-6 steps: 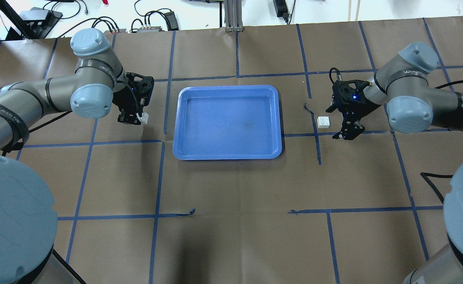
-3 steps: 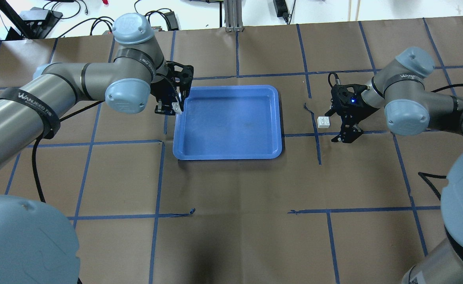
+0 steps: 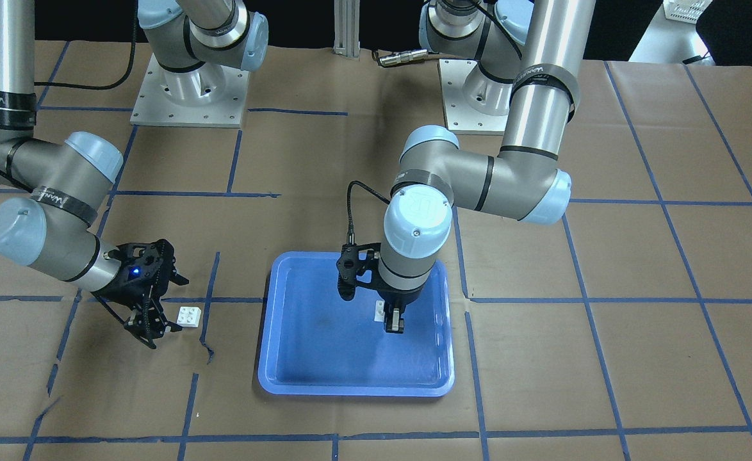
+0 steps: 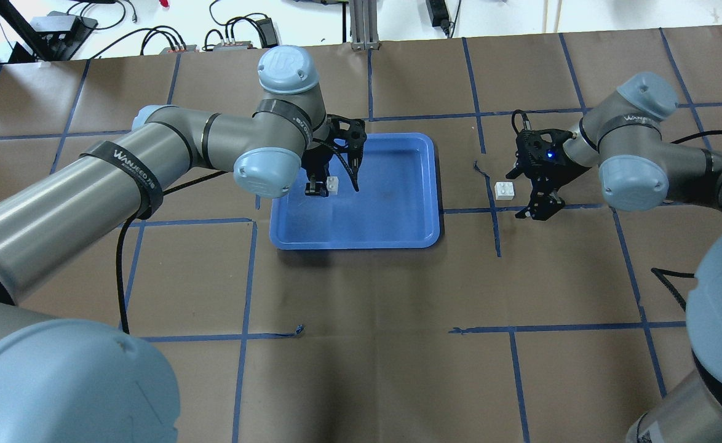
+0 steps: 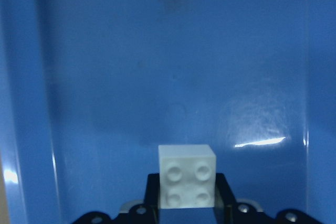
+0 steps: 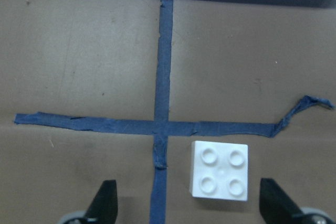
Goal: Assemble white blocks and place on blue tray
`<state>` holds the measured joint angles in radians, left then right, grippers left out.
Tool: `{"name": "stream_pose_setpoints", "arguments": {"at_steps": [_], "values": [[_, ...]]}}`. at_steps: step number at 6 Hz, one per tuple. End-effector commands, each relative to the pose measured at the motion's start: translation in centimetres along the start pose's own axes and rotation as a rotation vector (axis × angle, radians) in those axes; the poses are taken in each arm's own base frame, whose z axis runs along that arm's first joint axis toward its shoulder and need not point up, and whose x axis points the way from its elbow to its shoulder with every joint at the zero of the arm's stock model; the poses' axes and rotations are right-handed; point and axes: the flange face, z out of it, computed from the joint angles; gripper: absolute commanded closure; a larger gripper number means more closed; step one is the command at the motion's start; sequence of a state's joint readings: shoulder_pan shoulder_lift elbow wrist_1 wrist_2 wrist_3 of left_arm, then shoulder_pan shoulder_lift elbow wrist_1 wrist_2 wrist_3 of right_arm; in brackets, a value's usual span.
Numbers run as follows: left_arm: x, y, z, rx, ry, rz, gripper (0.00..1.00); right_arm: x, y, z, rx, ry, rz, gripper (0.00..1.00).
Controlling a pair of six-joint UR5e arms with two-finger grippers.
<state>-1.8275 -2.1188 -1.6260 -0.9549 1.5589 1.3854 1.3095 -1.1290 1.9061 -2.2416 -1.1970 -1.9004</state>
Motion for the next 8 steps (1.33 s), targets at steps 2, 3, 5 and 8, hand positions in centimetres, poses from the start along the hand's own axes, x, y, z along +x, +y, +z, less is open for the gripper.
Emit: {"name": "stream_pose_setpoints", "arguments": {"at_steps": [2, 3, 5, 8], "values": [[0.3, -2.0, 3.0, -0.008, -0.002, -0.011, 0.92, 0.2, 0.0, -0.1, -0.005, 0.012, -0.006, 0.39], [0.4, -2.0, 2.4, -0.011, -0.005, -0.011, 0.38, 0.2, 0.0, -0.1, -0.007, 0.012, -0.007, 0.54], [0.3, -2.0, -0.2, 0.003, -0.03, -0.017, 0.06, 0.2, 0.0, -0.1, -0.007, 0.012, -0.007, 0.71], [0.9, 4.4, -18.3, 0.073, -0.005, -0.144, 0.03, 2.0, -0.1, -2.2, -0.023, 0.052, -0.016, 0.76]]}}
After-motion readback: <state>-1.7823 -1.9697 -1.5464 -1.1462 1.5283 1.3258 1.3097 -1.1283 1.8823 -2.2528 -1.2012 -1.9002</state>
